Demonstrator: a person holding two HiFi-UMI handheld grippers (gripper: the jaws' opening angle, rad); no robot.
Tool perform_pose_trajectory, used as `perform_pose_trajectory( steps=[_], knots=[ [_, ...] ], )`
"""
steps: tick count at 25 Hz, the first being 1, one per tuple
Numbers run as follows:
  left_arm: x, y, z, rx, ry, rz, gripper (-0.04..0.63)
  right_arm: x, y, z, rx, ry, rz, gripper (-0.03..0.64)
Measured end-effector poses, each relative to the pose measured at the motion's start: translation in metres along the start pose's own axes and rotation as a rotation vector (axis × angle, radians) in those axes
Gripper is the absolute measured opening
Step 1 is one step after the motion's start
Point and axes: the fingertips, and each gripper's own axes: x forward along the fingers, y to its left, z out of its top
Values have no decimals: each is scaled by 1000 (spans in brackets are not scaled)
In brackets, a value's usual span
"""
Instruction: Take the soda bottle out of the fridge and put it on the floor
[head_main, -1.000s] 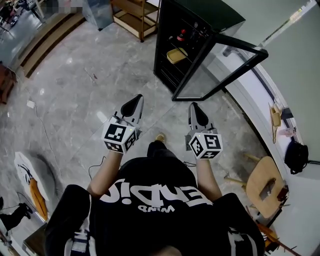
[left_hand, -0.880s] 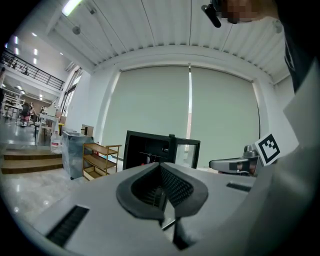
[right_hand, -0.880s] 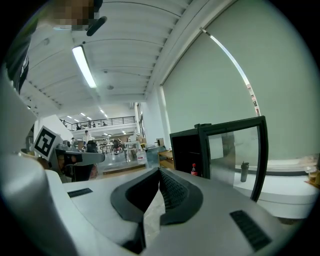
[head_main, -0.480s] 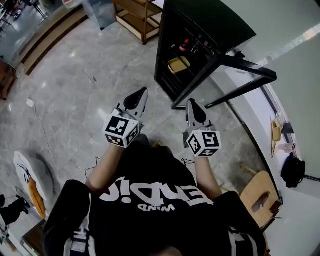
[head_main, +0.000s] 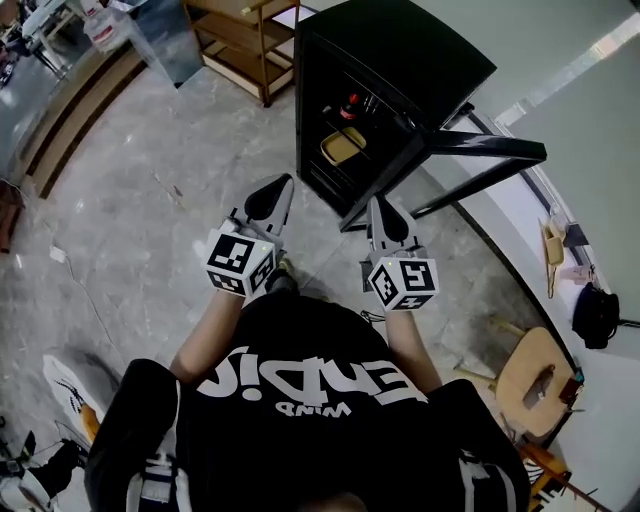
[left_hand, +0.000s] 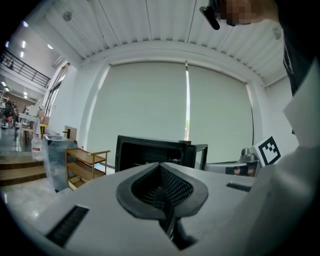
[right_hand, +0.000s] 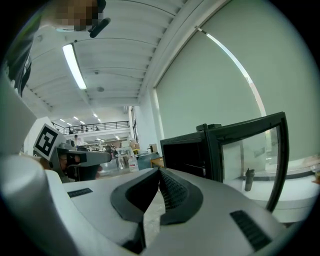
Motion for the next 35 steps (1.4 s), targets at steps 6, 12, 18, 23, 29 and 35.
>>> perform_pose_trajectory(
  steps=[6, 12, 18, 23, 29, 35],
  knots=[
    [24, 11, 0, -15, 3, -36, 6, 18, -4, 1, 4, -7, -27, 23],
    [43, 18, 0, -28, 9, -63, 6, 38, -9, 4, 14, -11, -23, 33],
    [50, 37, 0, -40, 14, -66, 6, 61, -1, 6, 44, -23, 6, 262],
    [58, 50, -1, -40, 23, -67, 6, 81, -2, -1, 58, -4, -2, 285],
    [75, 61, -9, -70, 20, -88, 6, 106, -14, -16, 88, -11, -18, 285],
    [97, 78, -49, -77, 24, -103, 6, 135, -41, -50, 58, -37, -59, 284]
  ],
)
